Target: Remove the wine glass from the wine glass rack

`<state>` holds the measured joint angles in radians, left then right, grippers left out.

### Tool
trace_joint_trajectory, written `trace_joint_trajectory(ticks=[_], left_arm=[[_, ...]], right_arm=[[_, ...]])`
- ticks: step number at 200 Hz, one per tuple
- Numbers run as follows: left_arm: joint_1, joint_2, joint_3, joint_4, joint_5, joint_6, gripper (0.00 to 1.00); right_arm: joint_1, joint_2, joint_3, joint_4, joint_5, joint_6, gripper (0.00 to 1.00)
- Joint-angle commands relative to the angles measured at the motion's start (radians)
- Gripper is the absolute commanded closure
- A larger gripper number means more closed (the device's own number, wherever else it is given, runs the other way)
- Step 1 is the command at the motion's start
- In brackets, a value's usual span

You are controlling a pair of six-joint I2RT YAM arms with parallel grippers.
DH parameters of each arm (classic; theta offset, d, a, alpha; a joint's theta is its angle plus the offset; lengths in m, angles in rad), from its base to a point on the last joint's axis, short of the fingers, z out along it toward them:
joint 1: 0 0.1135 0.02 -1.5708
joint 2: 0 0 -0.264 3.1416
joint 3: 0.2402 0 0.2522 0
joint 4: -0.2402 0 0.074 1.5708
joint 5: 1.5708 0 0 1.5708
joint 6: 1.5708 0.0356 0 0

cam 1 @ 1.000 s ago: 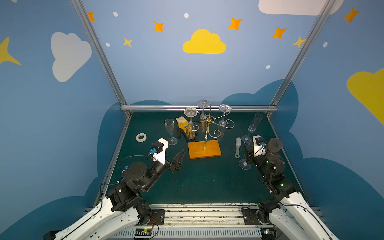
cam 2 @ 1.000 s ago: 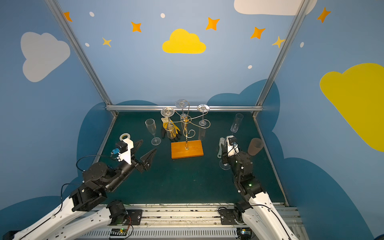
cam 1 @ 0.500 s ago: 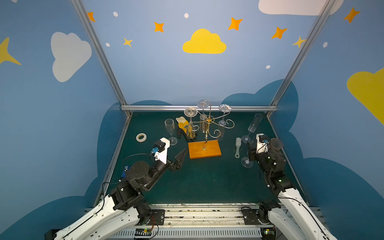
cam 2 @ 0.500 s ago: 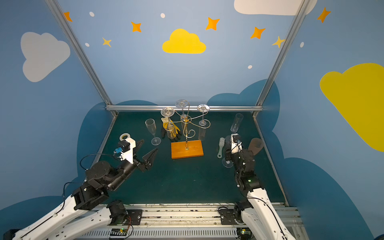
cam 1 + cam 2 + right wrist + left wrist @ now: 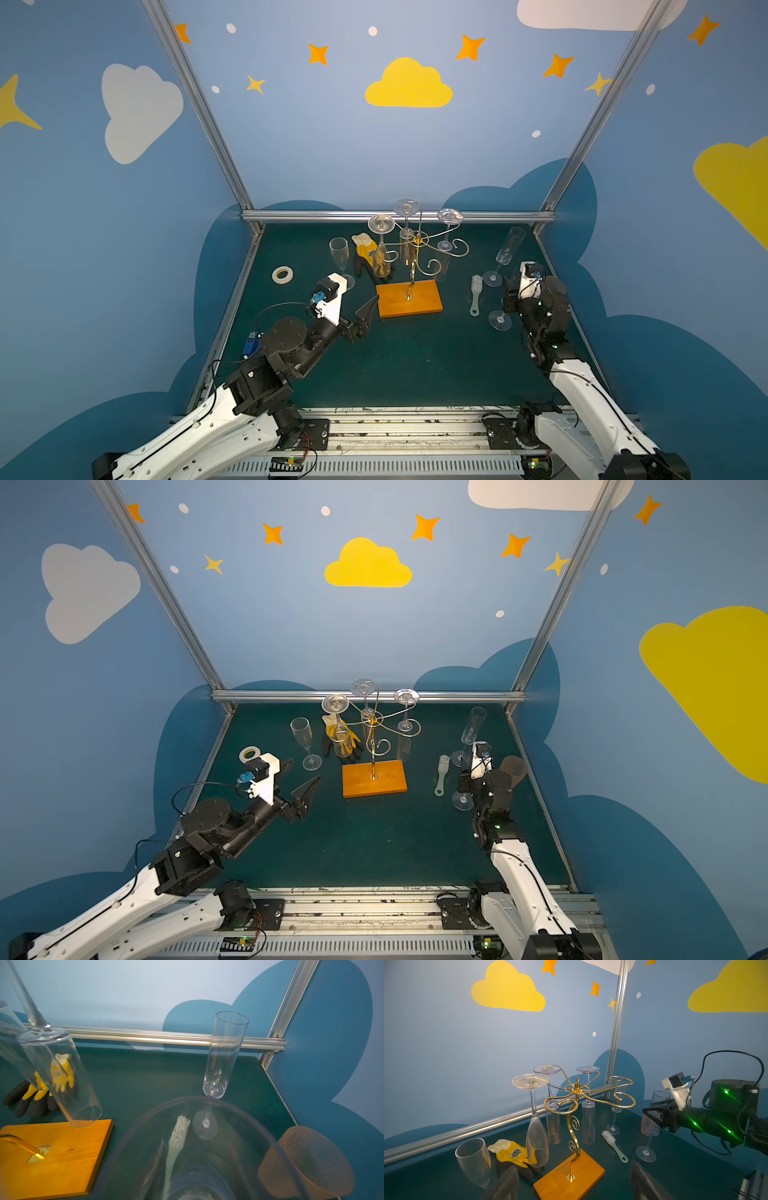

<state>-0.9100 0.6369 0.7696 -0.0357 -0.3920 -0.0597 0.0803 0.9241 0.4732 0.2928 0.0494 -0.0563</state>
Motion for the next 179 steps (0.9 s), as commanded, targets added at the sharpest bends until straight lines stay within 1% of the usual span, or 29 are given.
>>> trace_joint_trajectory(ticks=[1,27,39,114,160,163,179], left_arm=[[0.004,-0.002,0.03,0.028,0.006,0.007,0.17],[0.006,0.004,0.031,0.028,0.005,0.008,0.17],[0.005,0.005,0.032,0.028,0.005,0.008,0.17],[0.008,-0.003,0.029,0.025,0.002,0.009,0.17],[0.007,-0.005,0.028,0.022,-0.001,0.009,0.17],[0.008,-0.004,0.029,0.022,-0.001,0.009,0.17],[0.008,-0.002,0.028,0.023,-0.001,0.009,0.17]], right_arm=[[-0.024,0.053,0.057,0.059,-0.041,0.013,0.77],[-0.049,0.131,0.129,0.004,-0.03,0.038,0.77],[-0.059,0.164,0.15,0.006,-0.038,0.038,0.78],[-0.086,0.32,0.194,0.137,-0.051,0.017,0.78],[-0.105,0.379,0.194,0.187,-0.052,0.002,0.78],[-0.106,0.383,0.218,0.191,-0.052,0.002,0.78],[-0.117,0.407,0.227,0.208,-0.058,0.003,0.78]])
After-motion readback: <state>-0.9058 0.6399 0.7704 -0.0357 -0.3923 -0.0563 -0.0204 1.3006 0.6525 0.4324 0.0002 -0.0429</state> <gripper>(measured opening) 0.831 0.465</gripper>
